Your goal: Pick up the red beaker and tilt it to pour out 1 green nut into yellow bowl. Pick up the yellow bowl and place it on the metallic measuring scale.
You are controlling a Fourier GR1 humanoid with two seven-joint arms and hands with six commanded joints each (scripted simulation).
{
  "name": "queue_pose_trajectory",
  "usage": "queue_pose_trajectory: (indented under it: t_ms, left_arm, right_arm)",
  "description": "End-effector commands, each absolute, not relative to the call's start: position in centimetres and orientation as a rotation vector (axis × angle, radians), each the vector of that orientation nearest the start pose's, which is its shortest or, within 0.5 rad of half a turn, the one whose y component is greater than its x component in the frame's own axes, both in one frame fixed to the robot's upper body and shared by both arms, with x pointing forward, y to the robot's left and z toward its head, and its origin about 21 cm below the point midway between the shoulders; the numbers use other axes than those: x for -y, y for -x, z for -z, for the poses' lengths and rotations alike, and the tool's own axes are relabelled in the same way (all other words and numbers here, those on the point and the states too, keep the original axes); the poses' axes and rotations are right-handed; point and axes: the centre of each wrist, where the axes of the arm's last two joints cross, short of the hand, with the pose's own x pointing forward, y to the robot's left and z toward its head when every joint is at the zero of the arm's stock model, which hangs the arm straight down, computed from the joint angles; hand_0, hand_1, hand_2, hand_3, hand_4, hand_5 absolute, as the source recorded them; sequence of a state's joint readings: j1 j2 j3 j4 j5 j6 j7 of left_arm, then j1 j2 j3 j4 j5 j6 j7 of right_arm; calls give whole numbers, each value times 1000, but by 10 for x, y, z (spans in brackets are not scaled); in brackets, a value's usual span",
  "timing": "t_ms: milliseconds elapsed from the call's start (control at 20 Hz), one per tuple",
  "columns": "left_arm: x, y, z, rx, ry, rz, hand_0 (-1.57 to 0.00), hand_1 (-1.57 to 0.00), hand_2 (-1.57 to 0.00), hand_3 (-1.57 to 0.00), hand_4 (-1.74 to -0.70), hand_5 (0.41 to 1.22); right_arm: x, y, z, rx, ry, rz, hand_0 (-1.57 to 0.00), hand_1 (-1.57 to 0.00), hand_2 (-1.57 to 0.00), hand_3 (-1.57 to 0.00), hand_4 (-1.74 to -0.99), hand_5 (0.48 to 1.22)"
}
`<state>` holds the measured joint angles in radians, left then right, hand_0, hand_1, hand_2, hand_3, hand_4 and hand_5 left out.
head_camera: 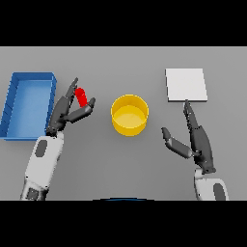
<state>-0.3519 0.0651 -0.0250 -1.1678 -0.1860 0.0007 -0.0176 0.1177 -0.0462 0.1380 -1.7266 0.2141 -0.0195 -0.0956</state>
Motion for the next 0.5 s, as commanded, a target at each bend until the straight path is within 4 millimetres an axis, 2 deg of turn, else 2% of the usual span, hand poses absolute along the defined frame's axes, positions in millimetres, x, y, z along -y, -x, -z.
queue_pose_trajectory:
  t_ms: [0, 150, 250, 450]
  left_arm:
    - [-203, -334, 8, 1500, -105, 338, 1, 1, 1, 1, -1197, 663]
    - [-194, -344, 12, 1479, -97, 338, 1, 1, 1, 1, -1203, 671]
    - [-195, -350, 13, 1490, -103, 332, 1, 1, 1, 1, -1215, 678]
    - [-191, -359, 20, 1536, -53, 258, 1, 1, 1, 1, -1285, 708]
  right_arm:
    - [217, -219, -14, 1710, 128, -253, 1, 1, 1, 1, -1231, 633]
    - [221, -218, -15, 1711, 137, -253, 1, 1, 1, 1, -1238, 638]
    - [222, -218, -12, 1710, 134, -259, 1, 1, 1, 1, -1241, 641]
    - [220, -216, -14, 1707, 130, -244, 1, 1, 1, 1, -1246, 645]
